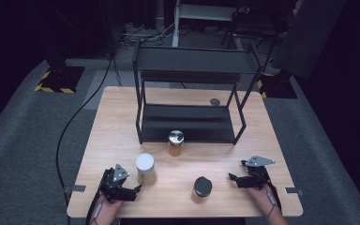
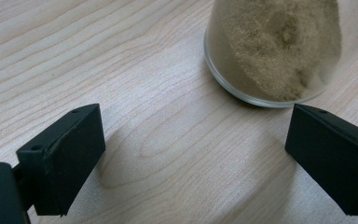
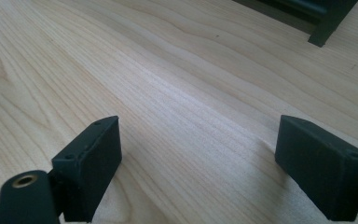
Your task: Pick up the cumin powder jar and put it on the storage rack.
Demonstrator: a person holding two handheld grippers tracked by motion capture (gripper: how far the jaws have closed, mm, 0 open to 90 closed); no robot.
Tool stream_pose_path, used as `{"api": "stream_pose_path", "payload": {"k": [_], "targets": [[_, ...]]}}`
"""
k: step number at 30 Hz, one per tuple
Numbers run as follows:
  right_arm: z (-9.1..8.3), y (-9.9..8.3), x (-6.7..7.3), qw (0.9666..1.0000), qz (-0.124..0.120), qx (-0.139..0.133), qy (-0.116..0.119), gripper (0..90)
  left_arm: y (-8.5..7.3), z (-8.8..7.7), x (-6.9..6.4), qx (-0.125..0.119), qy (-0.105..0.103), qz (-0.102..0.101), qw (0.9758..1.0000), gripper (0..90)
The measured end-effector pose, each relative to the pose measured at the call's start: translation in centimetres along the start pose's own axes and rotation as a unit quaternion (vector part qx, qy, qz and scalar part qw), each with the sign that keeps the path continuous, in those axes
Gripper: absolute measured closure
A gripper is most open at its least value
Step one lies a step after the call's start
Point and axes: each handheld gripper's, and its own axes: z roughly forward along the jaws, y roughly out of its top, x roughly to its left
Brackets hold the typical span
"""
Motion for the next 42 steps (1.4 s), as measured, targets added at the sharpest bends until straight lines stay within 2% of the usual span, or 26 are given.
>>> {"api": "stream_pose_path", "payload": {"k": [19,28,37,42], "targets": [[0.0,0.0,0.0,1.0000,0.001,0.001,-0.001,13.3,0.2,-0.3,-0.4,0.005,0.007,-0.006,0.9999,5.8],[0.0,0.1,-0.1,1.0000,0.000,0.002,0.001,12.6,0.1,-1.6,-1.0,-0.021,0.009,-0.005,0.9997,5.8],[0.0,0.1,-0.1,1.0000,0.000,0.002,0.001,12.6,0.6,-2.8,-2.5,-0.050,0.006,0.026,0.9984,5.9],[0.0,0.1,-0.1,1.0000,0.000,0.002,0.001,12.6,0.5,-3.3,-3.0,-0.069,0.003,0.032,0.9971,6.2]]}}
